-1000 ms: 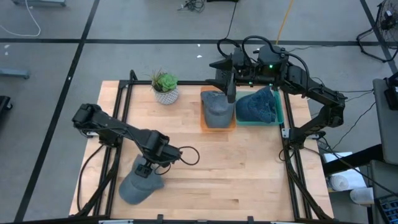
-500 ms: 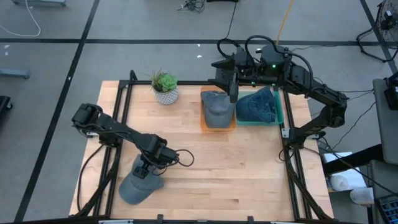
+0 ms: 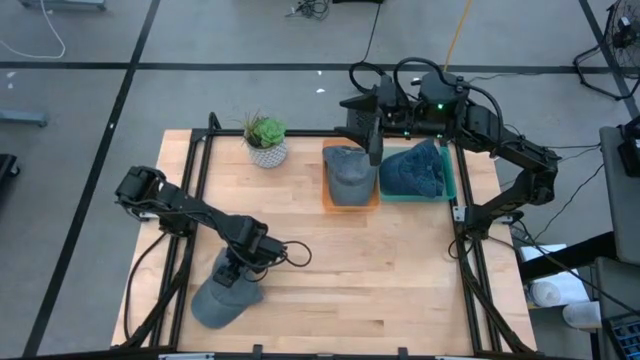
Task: Pick & Place hat
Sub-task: Put the gray cap in the orange bin
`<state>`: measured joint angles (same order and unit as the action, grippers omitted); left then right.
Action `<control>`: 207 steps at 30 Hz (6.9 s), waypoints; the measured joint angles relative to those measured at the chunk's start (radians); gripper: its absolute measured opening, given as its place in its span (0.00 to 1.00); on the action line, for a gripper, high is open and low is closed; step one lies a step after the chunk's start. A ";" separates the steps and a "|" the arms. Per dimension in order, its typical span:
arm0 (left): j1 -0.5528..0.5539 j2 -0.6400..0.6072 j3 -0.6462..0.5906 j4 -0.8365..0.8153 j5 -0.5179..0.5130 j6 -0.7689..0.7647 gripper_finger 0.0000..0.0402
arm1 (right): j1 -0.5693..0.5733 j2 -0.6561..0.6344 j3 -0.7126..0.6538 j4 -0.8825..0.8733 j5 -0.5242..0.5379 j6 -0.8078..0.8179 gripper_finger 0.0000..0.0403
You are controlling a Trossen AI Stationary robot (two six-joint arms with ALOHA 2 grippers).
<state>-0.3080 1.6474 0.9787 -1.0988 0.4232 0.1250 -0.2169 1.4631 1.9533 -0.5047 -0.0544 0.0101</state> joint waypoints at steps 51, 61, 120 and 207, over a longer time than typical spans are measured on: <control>0.197 -0.089 0.709 -0.470 -0.516 0.035 0.01 | -0.006 -0.044 0.002 -0.028 0.001 0.189 0.72; 0.273 -0.204 0.770 -0.469 -0.652 0.019 0.01 | -0.006 -0.043 0.002 -0.044 0.001 0.188 0.72; 0.233 -0.142 0.785 0.530 -1.289 1.154 0.01 | -0.011 -0.049 0.001 -0.140 -0.024 0.094 0.99; 0.256 -0.002 0.785 0.736 -1.343 1.157 0.02 | 0.006 -0.115 -0.251 -0.017 -0.159 0.179 0.16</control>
<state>-0.0517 1.6459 1.7634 -0.3626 -0.9195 1.2821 -0.2108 1.3483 1.7027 -0.5217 -0.2134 0.1891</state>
